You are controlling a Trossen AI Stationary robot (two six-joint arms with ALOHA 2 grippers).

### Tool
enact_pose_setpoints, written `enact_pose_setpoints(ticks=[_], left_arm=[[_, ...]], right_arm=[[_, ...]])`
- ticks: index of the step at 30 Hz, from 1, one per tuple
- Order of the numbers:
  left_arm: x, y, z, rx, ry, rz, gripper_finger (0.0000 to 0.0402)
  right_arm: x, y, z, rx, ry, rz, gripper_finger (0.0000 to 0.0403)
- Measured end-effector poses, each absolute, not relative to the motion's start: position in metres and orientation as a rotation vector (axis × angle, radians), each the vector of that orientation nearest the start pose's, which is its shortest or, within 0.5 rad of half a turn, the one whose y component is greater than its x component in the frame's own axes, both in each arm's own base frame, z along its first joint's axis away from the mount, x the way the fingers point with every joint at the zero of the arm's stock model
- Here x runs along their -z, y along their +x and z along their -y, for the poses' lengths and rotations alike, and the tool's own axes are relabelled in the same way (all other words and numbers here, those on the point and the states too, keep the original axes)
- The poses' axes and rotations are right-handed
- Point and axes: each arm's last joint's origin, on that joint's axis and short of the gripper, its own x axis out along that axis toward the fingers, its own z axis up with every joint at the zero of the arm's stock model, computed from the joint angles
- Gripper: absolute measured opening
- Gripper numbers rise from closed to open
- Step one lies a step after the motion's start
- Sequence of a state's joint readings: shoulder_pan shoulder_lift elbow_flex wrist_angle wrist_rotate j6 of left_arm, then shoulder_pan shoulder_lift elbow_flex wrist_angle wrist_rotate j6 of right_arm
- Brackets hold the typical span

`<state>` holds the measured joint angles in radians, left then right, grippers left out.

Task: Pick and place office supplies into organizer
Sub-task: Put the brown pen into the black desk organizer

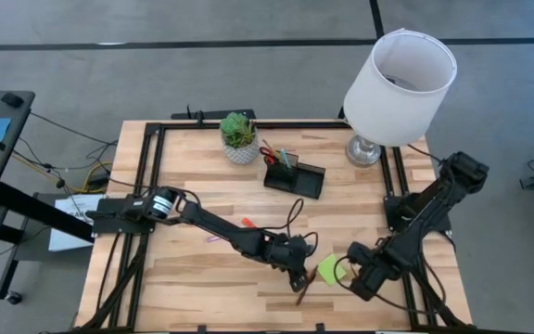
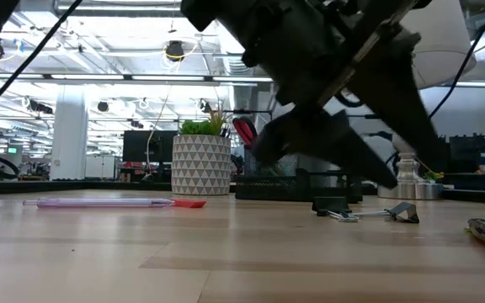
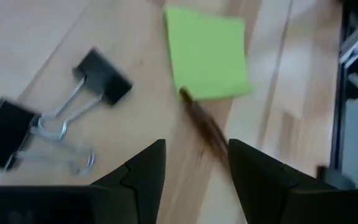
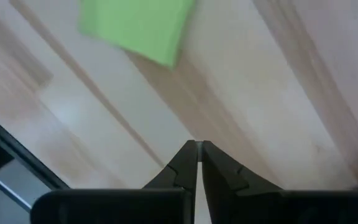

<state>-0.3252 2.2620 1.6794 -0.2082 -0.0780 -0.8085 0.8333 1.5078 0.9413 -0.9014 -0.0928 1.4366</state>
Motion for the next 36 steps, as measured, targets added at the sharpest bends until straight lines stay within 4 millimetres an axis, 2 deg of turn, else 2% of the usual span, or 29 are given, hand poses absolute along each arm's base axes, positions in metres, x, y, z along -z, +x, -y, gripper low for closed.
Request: enact_pose_setpoints(ticks=[4,8,12,18,26,31,36], left_arm=[[-0.162,0.476,0.157,-0.055,-0.648,-0.718,0.0167],[-0.162,0.475,0.157,-0.060,-0.657,-0.717,0.0167],[-0.163,0.476,0.157,-0.064,-0.659,-0.708,0.0167],[-0.159,0.471,0.162,-0.062,-0.673,-0.773,0.0167],[-0.154,0.449,0.205,-0.022,-0.658,-0.861,0.0167],[-0.151,0.438,0.221,-0.097,-0.748,-0.898,0.0167],[-0.153,0.438,0.223,-0.106,-0.828,-0.908,0.0167]], right_arm=[[-0.176,0.184,-0.186,0.375,0.559,-1.554,0.0012],[-0.159,0.195,-0.181,0.420,0.543,-1.609,0.0012],[-0.154,0.199,-0.178,0.361,0.518,-1.672,0.0012],[-0.168,0.197,-0.174,0.315,0.542,-1.644,0.0012],[-0.195,0.191,-0.169,0.290,0.535,-1.450,0.0012],[-0.199,0.193,-0.165,0.308,0.526,-1.388,0.0012],[-0.198,0.195,-0.164,0.273,0.486,-1.404,0.0012]])
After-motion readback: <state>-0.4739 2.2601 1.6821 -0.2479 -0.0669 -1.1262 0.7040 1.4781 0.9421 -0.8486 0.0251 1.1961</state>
